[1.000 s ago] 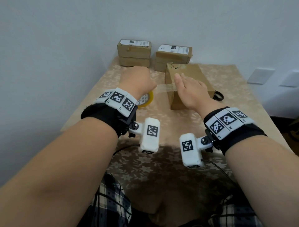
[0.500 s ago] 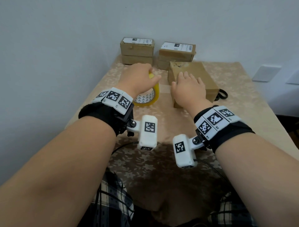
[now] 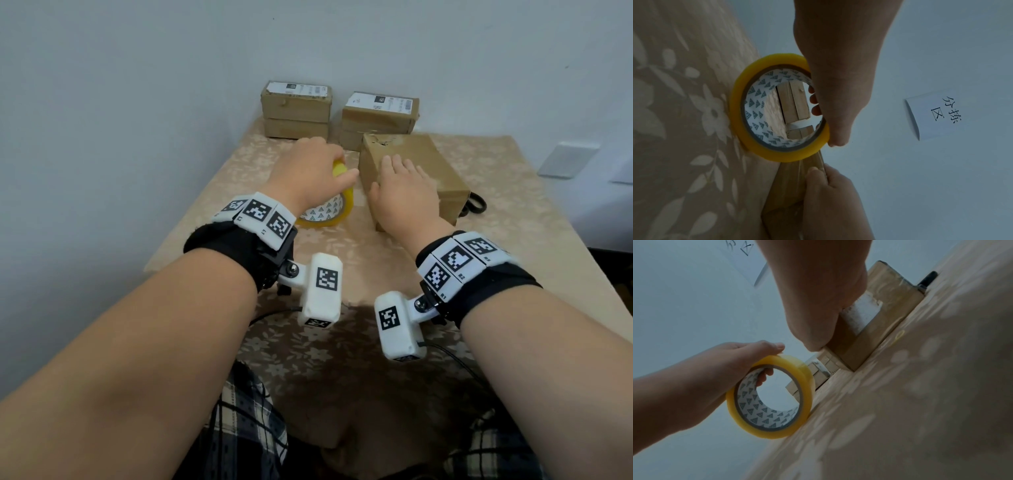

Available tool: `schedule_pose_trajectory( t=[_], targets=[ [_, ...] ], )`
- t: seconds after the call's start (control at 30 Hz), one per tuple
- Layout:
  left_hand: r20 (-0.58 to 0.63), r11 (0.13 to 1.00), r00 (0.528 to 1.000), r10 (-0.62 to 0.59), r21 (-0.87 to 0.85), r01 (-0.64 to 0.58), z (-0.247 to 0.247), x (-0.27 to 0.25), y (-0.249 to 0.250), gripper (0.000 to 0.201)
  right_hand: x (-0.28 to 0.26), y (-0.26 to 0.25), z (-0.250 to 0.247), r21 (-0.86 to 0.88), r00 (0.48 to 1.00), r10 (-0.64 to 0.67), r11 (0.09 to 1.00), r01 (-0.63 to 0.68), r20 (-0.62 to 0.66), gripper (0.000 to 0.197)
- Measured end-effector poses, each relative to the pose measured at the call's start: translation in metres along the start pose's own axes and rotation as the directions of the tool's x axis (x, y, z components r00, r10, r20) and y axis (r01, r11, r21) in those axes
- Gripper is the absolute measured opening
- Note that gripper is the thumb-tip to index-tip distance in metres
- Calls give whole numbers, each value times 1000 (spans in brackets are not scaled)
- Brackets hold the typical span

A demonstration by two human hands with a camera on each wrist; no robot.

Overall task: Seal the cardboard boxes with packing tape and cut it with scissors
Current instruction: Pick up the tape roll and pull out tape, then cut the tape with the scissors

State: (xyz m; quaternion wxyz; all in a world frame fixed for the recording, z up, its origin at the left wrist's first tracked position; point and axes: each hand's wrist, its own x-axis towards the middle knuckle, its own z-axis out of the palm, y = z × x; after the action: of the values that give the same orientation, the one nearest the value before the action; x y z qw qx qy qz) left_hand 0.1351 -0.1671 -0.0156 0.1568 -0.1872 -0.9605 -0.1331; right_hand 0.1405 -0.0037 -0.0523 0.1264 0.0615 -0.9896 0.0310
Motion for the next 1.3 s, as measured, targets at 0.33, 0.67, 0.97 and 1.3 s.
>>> schedule_pose_trajectory(
  t=[0.33,0.67,0.97,1.3],
  targets=[
    [-11,993,999,-36,-114,34,-7,-6,2,32,-2,6,-8,12,991,-109,994,108,79,56],
    [-29,995,995,-99,-22,99,-8,-4,3,31,0,19,-35,811,1000,23,585,-14,0,45],
    [37,993,992,-122,11,122,-14,-3,8,17,-10,88,-11,291,921,299,884,-365,248,25],
    [48,991,998,-35,133,29,-8,-2,21,29,-18,99,-4,180,900,418,883,-434,122,15]
  ],
)
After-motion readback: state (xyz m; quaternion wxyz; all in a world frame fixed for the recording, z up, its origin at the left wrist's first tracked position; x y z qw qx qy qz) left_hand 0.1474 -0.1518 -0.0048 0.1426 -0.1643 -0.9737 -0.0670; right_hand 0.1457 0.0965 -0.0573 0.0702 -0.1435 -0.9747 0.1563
